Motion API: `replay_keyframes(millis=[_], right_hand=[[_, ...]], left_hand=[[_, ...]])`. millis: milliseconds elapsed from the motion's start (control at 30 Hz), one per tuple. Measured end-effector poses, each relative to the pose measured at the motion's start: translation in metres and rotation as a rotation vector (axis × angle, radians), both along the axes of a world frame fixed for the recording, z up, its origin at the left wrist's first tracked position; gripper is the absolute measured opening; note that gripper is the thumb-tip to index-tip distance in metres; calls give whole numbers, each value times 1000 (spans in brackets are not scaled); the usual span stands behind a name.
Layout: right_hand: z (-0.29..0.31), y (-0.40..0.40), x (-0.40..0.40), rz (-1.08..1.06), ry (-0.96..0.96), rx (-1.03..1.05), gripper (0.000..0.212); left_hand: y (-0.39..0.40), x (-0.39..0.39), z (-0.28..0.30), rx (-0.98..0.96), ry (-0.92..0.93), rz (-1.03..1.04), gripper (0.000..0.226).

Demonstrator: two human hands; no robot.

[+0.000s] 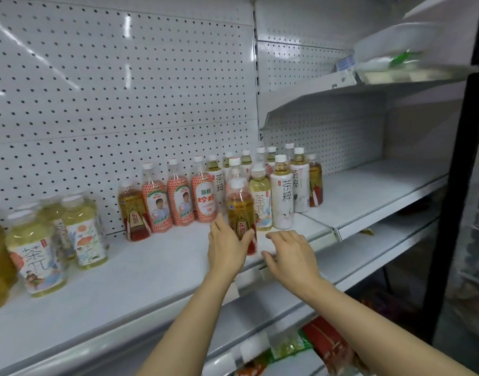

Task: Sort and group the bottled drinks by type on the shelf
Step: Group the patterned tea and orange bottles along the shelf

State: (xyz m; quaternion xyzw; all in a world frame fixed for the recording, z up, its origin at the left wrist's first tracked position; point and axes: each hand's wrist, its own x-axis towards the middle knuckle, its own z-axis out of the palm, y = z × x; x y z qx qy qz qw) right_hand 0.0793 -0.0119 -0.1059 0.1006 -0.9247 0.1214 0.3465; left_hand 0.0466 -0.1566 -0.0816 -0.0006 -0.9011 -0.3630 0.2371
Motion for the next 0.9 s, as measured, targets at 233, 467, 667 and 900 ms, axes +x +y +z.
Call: replay_keyframes(millis=[233,467,667,900], right_hand=[[-5,49,-26,-12,-36,-29,36],[-8,60,-65,-38,-97,-142,41],[-5,62,-102,-46,-65,-279,42],[0,64,-129,35,-96,-558,70]], left_hand=[[37,-31,2,137,-7,120,104],[12,-42,-4,99,9,168,84],[-38,-54,-2,125,11,214,88],[-38,-58,-10,137,50,178,93]])
